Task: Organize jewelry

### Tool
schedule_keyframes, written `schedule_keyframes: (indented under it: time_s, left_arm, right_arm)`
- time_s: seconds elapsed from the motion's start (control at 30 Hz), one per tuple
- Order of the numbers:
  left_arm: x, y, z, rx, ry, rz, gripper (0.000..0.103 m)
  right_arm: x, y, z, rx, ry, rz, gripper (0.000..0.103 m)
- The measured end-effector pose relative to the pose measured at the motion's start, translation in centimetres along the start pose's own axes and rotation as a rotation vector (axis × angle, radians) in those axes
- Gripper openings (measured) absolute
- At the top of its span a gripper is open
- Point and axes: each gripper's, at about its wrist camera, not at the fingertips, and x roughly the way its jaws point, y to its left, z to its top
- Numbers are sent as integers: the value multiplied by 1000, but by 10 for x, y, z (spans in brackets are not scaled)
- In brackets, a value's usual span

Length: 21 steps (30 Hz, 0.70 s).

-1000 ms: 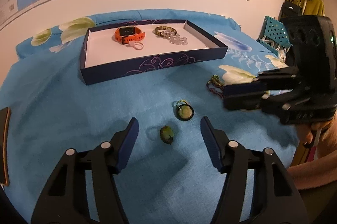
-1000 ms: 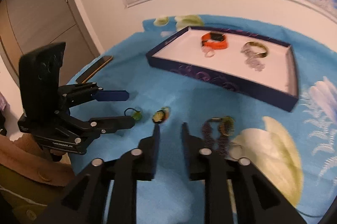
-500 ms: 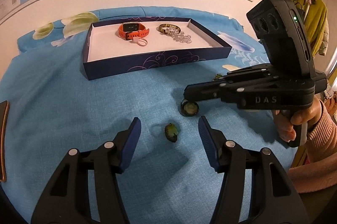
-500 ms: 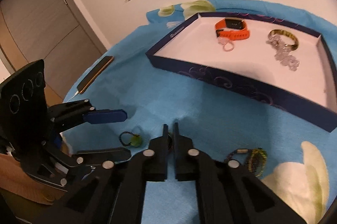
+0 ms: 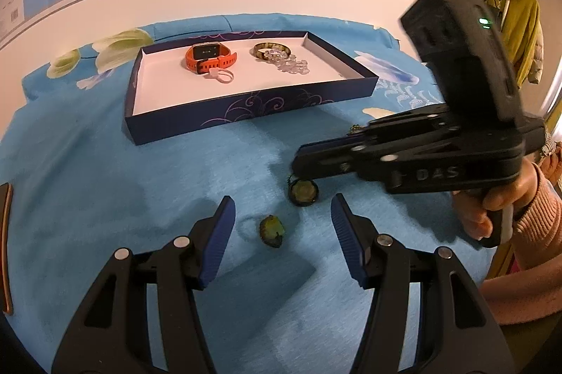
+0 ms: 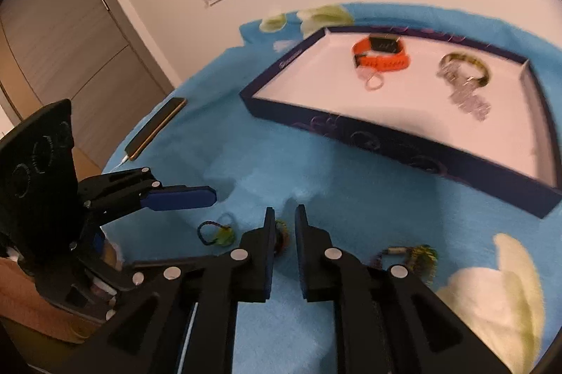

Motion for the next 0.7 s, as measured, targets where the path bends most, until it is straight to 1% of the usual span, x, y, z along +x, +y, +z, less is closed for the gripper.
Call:
schedule_keyframes:
  time_s: [0.07, 0.17, 0.2, 0.47, 0.6, 0.7]
  left_arm:
    - [1, -1, 0, 2, 1, 1, 56]
    - [2, 0, 1, -1, 2, -2, 56]
    - [2, 0, 1, -1, 1, -5, 56]
    - [7, -7, 4, 28, 4, -11, 56]
    - [11, -9, 7, 31, 5, -15, 56]
    - [10, -8, 6, 33, 9, -14, 56]
  right_arm:
    - [4, -1, 1, 3, 11, 6, 1]
    - [1, -2, 1, 6, 4, 22, 0]
    - [-3, -2, 0, 14, -5, 41, 0]
    - [-33, 12, -2, -6, -85, 70, 0]
    - [-32, 12, -4, -8, -74, 47, 0]
    - [-31, 6, -13, 9, -43, 43, 0]
